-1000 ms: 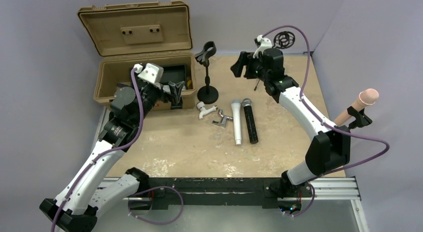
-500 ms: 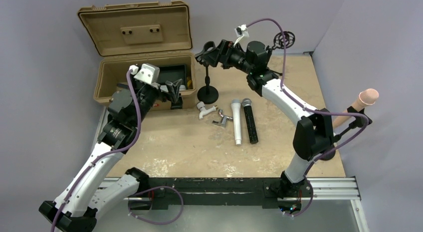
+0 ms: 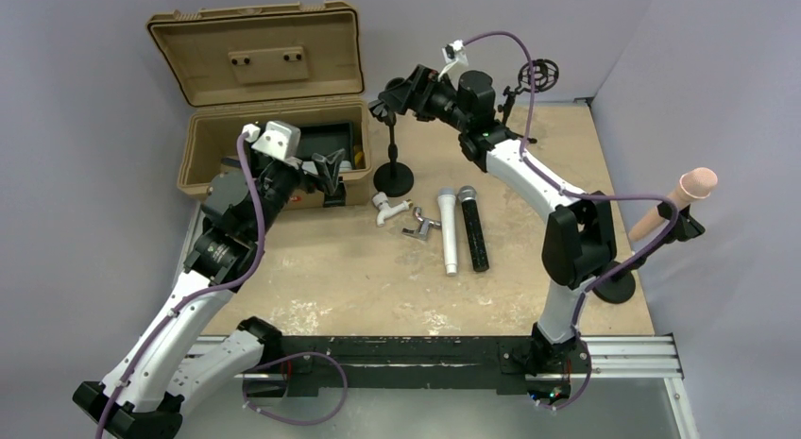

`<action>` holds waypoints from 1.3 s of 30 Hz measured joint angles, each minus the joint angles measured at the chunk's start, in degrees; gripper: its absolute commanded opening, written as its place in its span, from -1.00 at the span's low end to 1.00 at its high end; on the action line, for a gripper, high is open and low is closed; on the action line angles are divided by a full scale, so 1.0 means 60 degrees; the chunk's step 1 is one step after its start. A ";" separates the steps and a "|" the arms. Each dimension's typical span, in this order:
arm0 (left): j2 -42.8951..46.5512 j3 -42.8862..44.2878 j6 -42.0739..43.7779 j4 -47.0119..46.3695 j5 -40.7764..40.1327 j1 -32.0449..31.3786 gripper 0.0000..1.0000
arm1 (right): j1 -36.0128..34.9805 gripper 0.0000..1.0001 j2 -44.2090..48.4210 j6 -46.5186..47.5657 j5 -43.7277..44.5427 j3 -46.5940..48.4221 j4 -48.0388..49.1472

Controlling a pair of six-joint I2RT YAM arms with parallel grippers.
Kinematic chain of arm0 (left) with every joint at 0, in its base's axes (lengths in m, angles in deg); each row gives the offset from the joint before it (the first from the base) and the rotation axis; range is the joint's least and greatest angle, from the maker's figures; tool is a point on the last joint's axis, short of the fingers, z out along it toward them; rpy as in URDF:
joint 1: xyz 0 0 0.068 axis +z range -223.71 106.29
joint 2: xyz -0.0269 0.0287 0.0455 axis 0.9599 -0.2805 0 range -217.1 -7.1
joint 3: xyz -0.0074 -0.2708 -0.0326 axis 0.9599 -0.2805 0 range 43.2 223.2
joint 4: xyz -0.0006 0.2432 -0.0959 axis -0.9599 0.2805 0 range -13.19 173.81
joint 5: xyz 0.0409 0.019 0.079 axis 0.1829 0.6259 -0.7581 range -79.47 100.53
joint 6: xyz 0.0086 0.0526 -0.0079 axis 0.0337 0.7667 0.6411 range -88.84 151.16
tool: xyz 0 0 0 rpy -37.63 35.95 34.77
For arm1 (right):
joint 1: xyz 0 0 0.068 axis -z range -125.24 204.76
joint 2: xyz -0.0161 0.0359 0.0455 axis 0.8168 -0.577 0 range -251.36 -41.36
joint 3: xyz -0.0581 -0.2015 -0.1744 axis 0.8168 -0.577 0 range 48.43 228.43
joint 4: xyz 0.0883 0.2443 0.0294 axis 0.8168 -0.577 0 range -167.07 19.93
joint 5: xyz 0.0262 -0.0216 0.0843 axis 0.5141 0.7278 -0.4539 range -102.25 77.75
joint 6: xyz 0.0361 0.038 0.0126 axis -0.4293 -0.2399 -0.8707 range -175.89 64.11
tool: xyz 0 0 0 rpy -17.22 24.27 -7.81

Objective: Remove the microphone from the stand

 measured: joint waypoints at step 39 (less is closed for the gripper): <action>-0.0251 0.0000 -0.0138 0.0000 0.0062 -0.0007 0.83 | -0.0073 0.33 -0.0823 0.0222 0.0510 -0.1840 0.2186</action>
